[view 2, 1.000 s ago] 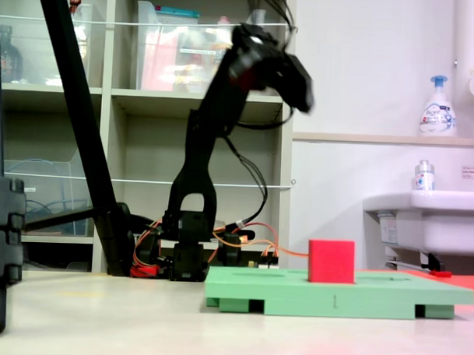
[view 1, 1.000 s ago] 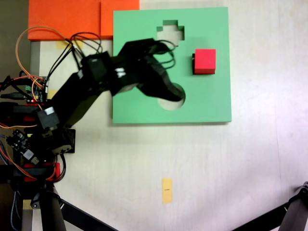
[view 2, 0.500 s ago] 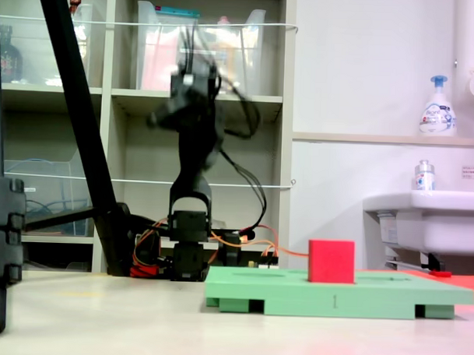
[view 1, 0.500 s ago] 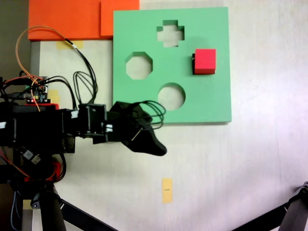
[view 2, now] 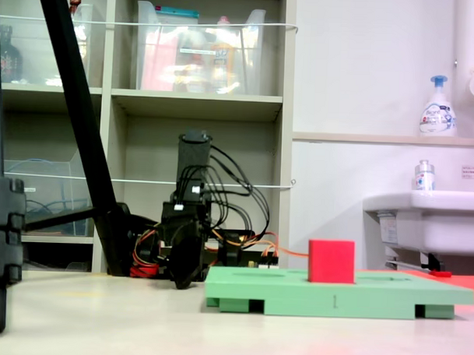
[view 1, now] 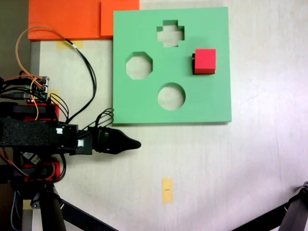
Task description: Put the square block into the corresponding hole
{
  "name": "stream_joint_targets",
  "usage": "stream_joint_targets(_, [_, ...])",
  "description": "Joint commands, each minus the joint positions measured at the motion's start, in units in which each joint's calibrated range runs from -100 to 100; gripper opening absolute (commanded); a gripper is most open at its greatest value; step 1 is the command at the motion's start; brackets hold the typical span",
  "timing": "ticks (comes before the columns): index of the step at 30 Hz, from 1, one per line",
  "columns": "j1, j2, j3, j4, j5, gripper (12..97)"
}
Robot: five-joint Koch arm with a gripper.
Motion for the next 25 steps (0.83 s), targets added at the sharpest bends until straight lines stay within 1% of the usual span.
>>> stream_joint_targets(1, [0.0,-0.7,-1.0,0.2,-3.5,48.1])
stream_joint_targets(3, [0.0,-0.7,-1.0,-11.4,-3.5,48.3])
stream_joint_targets(4, [0.0,-0.7,-1.0,-12.4,-3.5,43.7])
stream_joint_targets(5, [0.0,-0.7,-1.0,-12.3,-3.5,42.0])
stream_joint_targets(7, [0.0,-0.7,-1.0,-12.2,-3.4,50.2])
stream_joint_targets(8, [0.0,-0.7,-1.0,-12.0,-3.4,50.9])
stream_joint_targets(25, [0.0,-0.7,-1.0,-12.0,-3.4,50.7])
